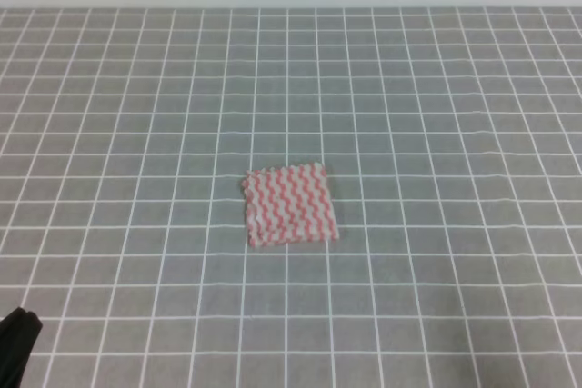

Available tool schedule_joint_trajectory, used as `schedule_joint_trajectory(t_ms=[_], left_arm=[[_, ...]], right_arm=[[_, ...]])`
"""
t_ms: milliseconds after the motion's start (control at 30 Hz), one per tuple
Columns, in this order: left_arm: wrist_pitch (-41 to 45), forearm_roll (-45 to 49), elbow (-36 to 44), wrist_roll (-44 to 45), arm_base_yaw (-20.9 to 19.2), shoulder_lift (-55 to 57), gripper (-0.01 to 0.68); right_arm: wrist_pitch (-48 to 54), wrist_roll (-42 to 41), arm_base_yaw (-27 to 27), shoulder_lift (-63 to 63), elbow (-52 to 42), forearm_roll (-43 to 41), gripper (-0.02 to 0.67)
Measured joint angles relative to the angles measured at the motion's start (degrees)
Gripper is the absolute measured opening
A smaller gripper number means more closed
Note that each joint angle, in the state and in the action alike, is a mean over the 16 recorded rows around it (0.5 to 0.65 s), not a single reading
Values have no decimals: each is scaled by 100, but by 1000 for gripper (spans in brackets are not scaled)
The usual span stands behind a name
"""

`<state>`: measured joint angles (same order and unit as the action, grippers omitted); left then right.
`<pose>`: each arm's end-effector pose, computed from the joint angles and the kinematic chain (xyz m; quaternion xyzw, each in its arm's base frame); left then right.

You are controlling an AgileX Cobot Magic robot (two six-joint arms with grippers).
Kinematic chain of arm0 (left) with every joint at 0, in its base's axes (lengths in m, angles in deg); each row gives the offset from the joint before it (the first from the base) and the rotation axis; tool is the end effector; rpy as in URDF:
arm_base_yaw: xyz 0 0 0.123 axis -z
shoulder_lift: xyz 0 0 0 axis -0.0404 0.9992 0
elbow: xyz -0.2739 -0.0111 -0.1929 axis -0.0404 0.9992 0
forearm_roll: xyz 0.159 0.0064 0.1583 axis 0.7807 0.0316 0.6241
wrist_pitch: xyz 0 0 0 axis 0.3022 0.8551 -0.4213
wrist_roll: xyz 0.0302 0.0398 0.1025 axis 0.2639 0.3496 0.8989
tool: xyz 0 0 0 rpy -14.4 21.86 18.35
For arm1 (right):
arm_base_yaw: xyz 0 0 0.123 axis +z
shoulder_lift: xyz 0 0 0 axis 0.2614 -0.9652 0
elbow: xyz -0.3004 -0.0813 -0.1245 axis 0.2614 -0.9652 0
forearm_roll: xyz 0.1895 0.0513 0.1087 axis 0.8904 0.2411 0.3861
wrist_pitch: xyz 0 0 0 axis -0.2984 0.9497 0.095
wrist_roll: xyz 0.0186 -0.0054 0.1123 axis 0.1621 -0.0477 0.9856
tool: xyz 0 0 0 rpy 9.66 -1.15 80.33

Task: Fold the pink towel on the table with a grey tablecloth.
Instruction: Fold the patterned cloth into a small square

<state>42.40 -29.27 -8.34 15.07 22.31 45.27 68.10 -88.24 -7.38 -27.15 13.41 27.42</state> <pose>0.0037 -0.0080 0.2130 0.1141 0.6976 -0.1685 0.6870 -0.0050 0.0093 0.2159 -0.0332 0.6974 0.1240 0.7051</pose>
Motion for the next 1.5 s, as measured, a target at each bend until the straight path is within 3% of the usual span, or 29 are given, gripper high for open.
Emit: schedule_joint_trajectory(t_ms=[567, 900, 1500], left_arm=[[-3, 0, 0, 3, 0, 7, -1], [-3, 0, 0, 3, 0, 1, -1], [-64, 72, 0, -16, 0, 16, -1]], right_arm=[[434, 1869, 1, -10, -317, -2061, -15], [989, 1919, 5, -11, -315, -2155, -15], [1037, 1919, 0, -18, -309, -2153, -15]])
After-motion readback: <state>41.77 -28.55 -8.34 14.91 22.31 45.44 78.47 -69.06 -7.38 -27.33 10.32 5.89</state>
